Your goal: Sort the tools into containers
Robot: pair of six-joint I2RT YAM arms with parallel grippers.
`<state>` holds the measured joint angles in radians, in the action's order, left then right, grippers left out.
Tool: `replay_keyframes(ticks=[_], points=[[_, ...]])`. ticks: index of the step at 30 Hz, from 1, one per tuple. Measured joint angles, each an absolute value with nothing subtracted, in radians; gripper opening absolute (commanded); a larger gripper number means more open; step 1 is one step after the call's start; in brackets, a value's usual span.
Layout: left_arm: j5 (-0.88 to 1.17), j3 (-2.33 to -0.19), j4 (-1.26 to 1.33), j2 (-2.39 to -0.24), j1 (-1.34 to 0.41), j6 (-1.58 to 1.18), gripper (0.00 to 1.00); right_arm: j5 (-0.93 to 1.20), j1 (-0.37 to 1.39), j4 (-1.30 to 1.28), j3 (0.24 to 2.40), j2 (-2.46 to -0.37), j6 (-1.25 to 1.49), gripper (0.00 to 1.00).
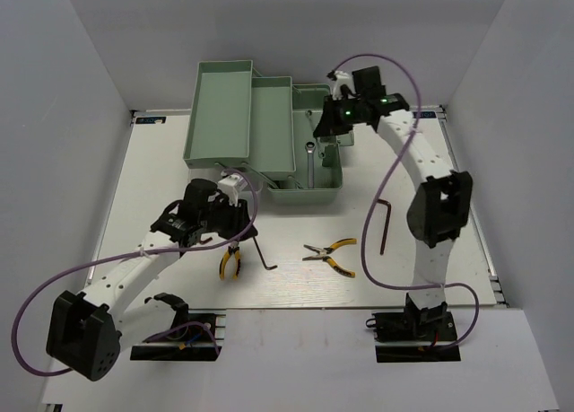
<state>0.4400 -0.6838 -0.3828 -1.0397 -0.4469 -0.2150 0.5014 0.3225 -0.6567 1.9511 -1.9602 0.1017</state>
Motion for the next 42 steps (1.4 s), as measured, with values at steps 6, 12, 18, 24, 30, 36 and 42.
replay_keyframes(ticks=[6, 12, 18, 24, 30, 36, 42], points=[[0.300, -0.684, -0.473, -1.087, -0.474, -0.277, 0.43, 0.398, 0.412, -0.680, 2.003, -2.144, 0.145, 0.43], [0.213, -0.696, -0.522, -1.185, -0.510, -0.331, 0.43, 0.346, 0.414, -0.680, 1.958, -2.108, 0.146, 0.50], [0.155, -0.718, -0.523, -1.265, -0.562, -0.380, 0.34, 0.204, 0.402, -0.657, 1.720, -1.840, 0.101, 0.50], [0.073, -0.818, -0.556, -1.401, -0.608, -0.453, 0.31, -0.020, 0.358, -0.583, 1.396, -1.538, 0.070, 0.49], [-0.027, -0.881, -0.593, -1.476, -0.656, -0.531, 0.46, -0.075, 0.289, -0.558, 1.078, -1.441, 0.068, 0.49], [-0.097, -0.886, -0.607, -1.534, -0.698, -0.607, 0.47, -0.050, 0.234, -0.551, 0.966, -1.401, 0.072, 0.49], [-0.150, -0.900, -0.596, -1.602, -0.736, -0.677, 0.46, -0.023, 0.195, -0.524, 0.963, -1.357, 0.075, 0.49]])
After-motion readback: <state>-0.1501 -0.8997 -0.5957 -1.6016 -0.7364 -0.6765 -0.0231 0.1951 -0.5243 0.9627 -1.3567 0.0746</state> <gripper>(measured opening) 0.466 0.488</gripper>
